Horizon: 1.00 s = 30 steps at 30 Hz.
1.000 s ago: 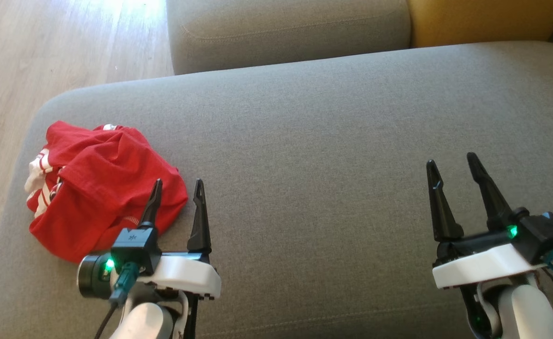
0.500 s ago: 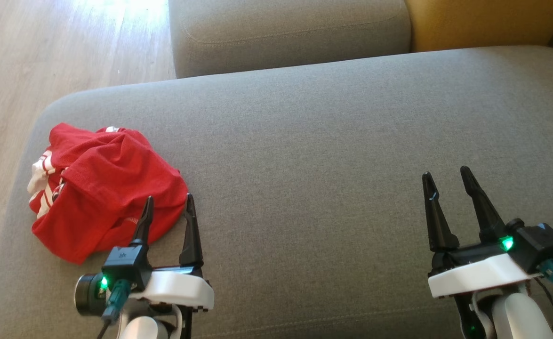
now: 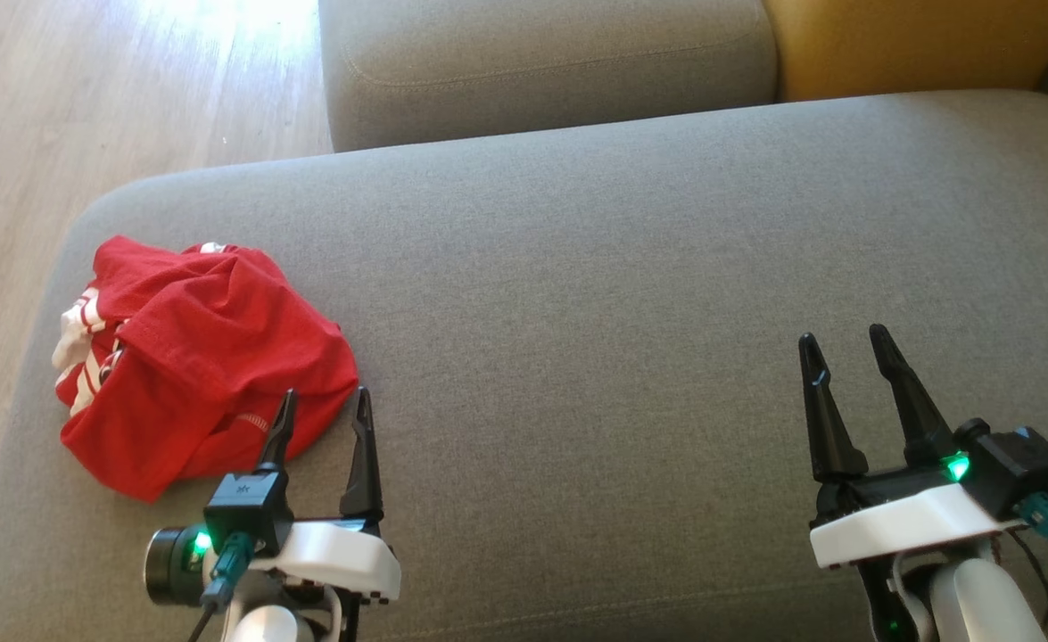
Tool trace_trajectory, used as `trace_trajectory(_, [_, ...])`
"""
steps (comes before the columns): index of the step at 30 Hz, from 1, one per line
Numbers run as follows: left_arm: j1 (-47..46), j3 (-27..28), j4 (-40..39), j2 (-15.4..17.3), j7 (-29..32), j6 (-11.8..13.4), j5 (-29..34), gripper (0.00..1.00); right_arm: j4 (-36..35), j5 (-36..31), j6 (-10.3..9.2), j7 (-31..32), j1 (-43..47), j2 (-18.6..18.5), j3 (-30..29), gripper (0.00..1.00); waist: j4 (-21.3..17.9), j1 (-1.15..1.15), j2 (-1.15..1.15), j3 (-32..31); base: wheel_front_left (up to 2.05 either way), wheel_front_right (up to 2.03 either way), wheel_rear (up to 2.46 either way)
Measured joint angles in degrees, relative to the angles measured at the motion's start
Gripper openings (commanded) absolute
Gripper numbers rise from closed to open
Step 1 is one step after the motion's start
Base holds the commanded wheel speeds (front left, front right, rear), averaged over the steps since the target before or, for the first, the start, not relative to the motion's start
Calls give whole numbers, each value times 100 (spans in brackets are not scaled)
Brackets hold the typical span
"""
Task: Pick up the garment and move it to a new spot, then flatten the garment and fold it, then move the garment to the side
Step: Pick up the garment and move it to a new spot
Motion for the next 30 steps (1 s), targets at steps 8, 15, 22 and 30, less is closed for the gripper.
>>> trace_trajectory(8, [0, 10, 26, -5, 0, -4, -11, 100, 29, 13, 0, 0, -2, 0, -1, 100, -15, 0, 0, 26, 0, 0, 0])
trace_trajectory(15, [-1, -3, 26, -8, 0, 1, -66, 100, 29, -5, 0, 0, -2, 0, -1, 100, 14, 0, 0, 56, 0, 0, 0])
trace_trajectory(22, [-4, -38, 30, -13, 0, 0, -42, 100, 26, -5, 0, 0, -1, -2, 12, 100, 253, 0, 0, 74, 0, 0, 0])
trace_trajectory(30, [-4, 20, -30, -16, 0, 9, 66, 100, 12, -5, 0, 0, 5, -5, 116, 100, 828, 0, 0, 83, 0, 0, 0])
